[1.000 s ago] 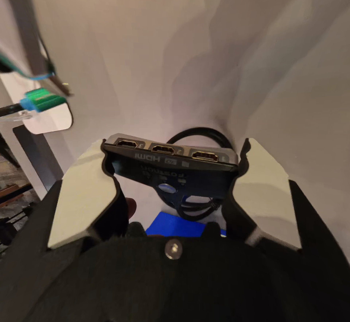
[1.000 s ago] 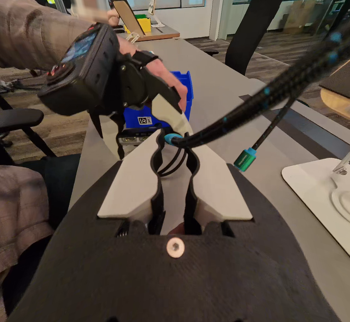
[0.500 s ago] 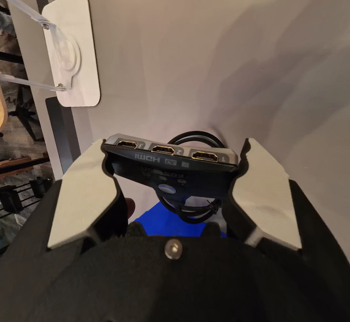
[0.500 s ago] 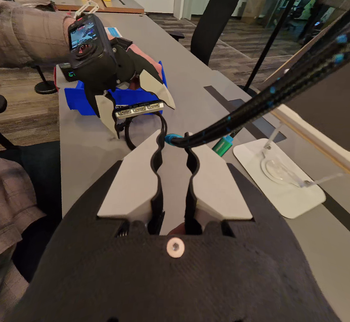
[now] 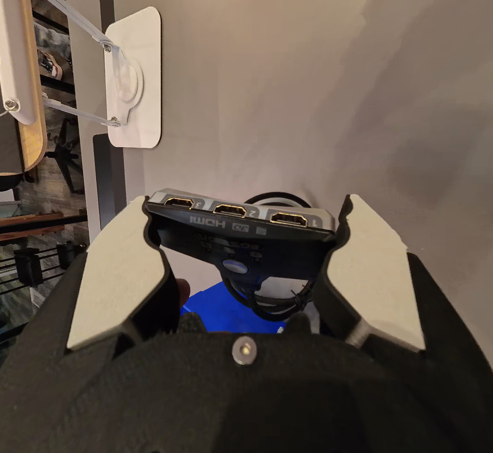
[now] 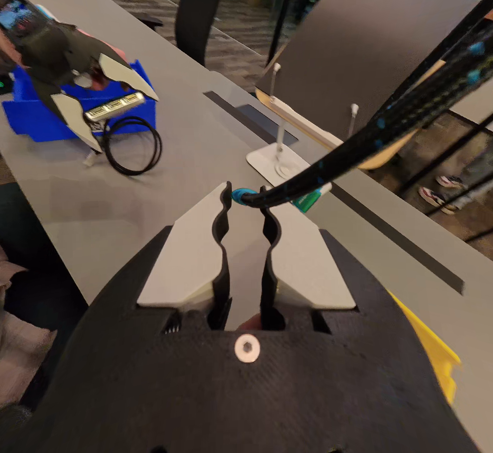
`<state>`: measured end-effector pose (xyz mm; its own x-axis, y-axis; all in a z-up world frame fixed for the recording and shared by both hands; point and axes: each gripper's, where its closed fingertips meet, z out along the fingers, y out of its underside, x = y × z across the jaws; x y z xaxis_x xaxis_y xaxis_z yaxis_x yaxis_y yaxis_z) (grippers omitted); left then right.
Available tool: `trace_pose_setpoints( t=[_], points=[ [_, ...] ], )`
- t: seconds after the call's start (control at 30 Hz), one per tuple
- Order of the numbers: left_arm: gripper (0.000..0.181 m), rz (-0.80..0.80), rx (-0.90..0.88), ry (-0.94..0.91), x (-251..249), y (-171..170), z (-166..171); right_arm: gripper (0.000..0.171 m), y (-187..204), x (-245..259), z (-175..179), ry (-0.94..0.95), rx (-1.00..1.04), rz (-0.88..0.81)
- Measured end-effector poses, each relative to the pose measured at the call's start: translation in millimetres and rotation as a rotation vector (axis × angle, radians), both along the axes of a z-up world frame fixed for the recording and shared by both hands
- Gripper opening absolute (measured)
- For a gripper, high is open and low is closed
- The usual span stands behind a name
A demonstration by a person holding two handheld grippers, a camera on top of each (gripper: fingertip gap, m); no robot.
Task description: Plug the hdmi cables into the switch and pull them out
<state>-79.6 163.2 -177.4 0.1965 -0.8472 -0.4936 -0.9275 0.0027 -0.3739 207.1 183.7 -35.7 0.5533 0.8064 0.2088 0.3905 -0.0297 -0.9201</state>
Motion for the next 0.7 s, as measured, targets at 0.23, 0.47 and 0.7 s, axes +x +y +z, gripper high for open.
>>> trace_pose_setpoints(
  t=[0.23, 0.47, 0.7],
  points=[
    [0.127, -0.016, 0.009, -0.036, 8.0, -4.9, -0.8, 0.018, -13.2, 106.0, -30.4, -0.15, -0.101, -0.266],
    [0.127, -0.027, 0.002, -0.037, 12.6, -7.9, -8.5, 0.018, -36.2, 172.5, -113.5, -0.406, -0.339, -0.449],
    [0.128, -0.042, -0.008, -0.028, 13.6, -13.1, -11.1, 0.018, -39.9, 136.3, -135.6, 0.1, -0.56, -0.264]
  ],
)
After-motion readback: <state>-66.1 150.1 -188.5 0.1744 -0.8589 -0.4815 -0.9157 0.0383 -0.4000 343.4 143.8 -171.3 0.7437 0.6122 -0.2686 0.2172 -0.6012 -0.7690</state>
